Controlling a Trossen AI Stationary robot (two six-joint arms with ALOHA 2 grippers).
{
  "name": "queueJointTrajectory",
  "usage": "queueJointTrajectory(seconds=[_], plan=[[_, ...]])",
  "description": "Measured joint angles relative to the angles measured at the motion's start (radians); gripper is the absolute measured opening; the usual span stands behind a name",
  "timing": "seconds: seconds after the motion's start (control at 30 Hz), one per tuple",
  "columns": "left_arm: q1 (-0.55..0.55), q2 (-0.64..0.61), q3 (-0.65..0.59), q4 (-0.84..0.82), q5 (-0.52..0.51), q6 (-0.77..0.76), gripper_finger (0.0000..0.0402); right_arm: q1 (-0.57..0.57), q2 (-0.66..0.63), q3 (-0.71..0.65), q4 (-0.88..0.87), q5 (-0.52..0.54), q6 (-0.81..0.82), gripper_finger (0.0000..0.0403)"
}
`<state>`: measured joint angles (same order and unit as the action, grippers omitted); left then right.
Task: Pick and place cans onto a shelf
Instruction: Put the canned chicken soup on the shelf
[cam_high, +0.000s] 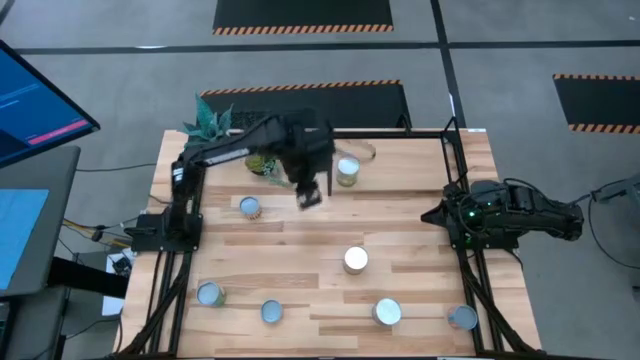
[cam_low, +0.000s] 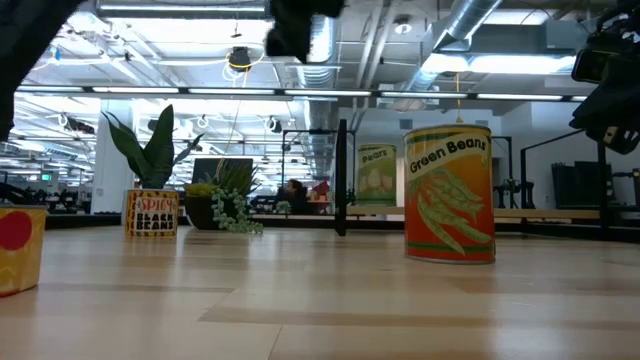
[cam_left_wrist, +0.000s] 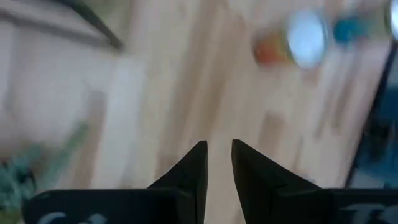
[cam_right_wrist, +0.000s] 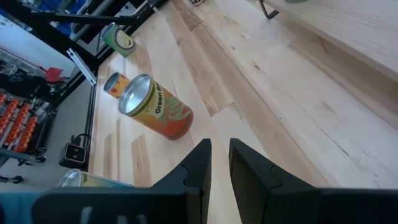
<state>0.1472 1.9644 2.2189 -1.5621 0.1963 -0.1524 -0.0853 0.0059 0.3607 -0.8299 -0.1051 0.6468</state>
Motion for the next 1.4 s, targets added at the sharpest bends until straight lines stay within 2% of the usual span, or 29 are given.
queueJointTrajectory(seconds=[0.07,0.13,0.2,0.37,0.53,0.67,0.77,0.83,0.97,1.07,1.2,1.4], plan=[[-0.069,-0.061,-0.067,0.003,-0.029,-0.012,0.0059,0.000,0.000,0.000,0.000,0.000,0.007,0.0082],[-0.142,-0.131,-0.195,-0.003,-0.104,-0.106,0.0059,0.000,-0.002,0.000,0.000,0.000,0.007,0.0082],[-0.215,-0.196,-0.329,0.032,-0.131,-0.210,0.0059,0.000,0.001,0.000,-0.001,0.000,0.008,0.0082],[-0.401,-0.383,-0.655,0.075,-0.120,-0.612,0.0059,0.000,0.000,0.000,0.000,0.000,0.009,0.0082],[-0.592,-0.517,-0.906,0.166,-0.045,-0.990,0.0059,0.000,0.000,0.000,0.000,0.000,0.009,0.0082],[-0.762,-0.554,-1.064,0.252,0.108,-1.215,0.0059,0.000,0.000,0.000,0.000,0.000,0.009,0.0082],[-0.877,-0.559,-1.114,0.365,0.160,-1.319,0.0059,0.000,0.000,0.000,0.000,0.000,0.009,0.0082],[-0.939,-0.557,-1.100,0.409,0.133,-1.394,0.0051,0.000,0.000,0.000,0.000,0.000,0.009,0.0082],[-1.049,-0.558,-1.071,0.473,0.053,-1.601,0.0008,0.000,0.000,0.000,0.000,0.000,0.009,0.0082],[-1.133,-0.550,-1.089,0.516,0.070,-1.758,0.0002,0.000,0.000,0.000,0.000,0.000,0.009,0.0082],[-1.190,-0.512,-1.111,0.519,0.109,-1.877,0.0000,0.000,0.000,0.000,0.000,0.000,0.009,0.0082],[-1.192,-0.418,-1.111,0.460,0.112,-1.888,0.0000,0.000,0.000,0.000,0.000,0.000,0.008,0.0082]])
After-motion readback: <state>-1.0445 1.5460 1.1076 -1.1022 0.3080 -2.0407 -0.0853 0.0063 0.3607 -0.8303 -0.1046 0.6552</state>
